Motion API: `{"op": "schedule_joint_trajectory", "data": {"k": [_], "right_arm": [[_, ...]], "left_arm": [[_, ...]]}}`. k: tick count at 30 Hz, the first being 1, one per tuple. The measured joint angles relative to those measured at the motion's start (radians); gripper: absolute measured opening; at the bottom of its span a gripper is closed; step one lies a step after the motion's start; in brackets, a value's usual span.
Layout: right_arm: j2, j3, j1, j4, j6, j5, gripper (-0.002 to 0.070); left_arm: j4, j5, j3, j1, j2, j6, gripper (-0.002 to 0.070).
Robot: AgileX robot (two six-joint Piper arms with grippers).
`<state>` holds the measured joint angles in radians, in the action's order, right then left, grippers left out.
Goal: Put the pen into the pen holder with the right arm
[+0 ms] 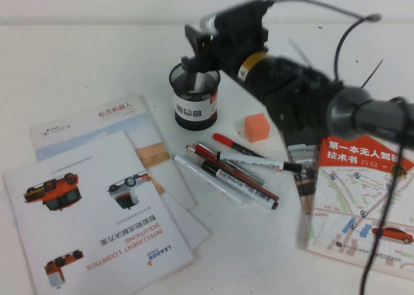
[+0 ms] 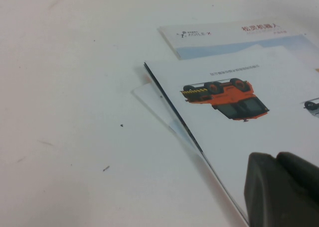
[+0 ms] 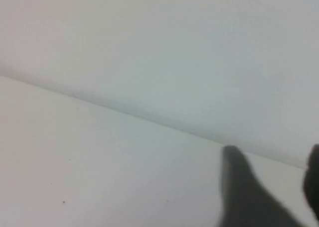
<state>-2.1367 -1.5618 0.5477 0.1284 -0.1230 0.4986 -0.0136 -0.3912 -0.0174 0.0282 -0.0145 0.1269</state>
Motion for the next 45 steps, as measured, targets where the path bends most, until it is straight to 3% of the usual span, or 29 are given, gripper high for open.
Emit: {"op": "schedule_joint_trajectory", "data": {"k": [4, 8, 13, 23, 36, 45], "right_arm": [[0.144, 0.000, 0.000, 0.002, -0.005, -0.236, 0.0070], [0.294, 0.000, 0.000, 0.007, -0.006, -0.499, -0.0001], [0.482, 0.085, 0.000, 0.001, -0.006, -0.537, -0.0015], [0.867, 0.624, 0.000, -0.128, -0.009, -0.179, -0.0019], [1.230, 0.861, 0.000, -0.128, -0.009, -0.363, -0.0019], [1.275, 0.867, -0.012, -0.210, -0.009, -0.464, -0.0019]], "left_arm": [[0.000, 0.000, 0.000, 0.000, 0.000, 0.000, -0.0003], [0.000, 0.000, 0.000, 0.000, 0.000, 0.000, -0.0003], [0.000, 0.000, 0.000, 0.000, 0.000, 0.000, -0.0003], [0.000, 0.000, 0.000, 0.000, 0.000, 0.000, -0.0002], [0.000, 0.000, 0.000, 0.000, 0.000, 0.000, -0.0003], [0.000, 0.000, 0.000, 0.000, 0.000, 0.000, -0.0003]]}}
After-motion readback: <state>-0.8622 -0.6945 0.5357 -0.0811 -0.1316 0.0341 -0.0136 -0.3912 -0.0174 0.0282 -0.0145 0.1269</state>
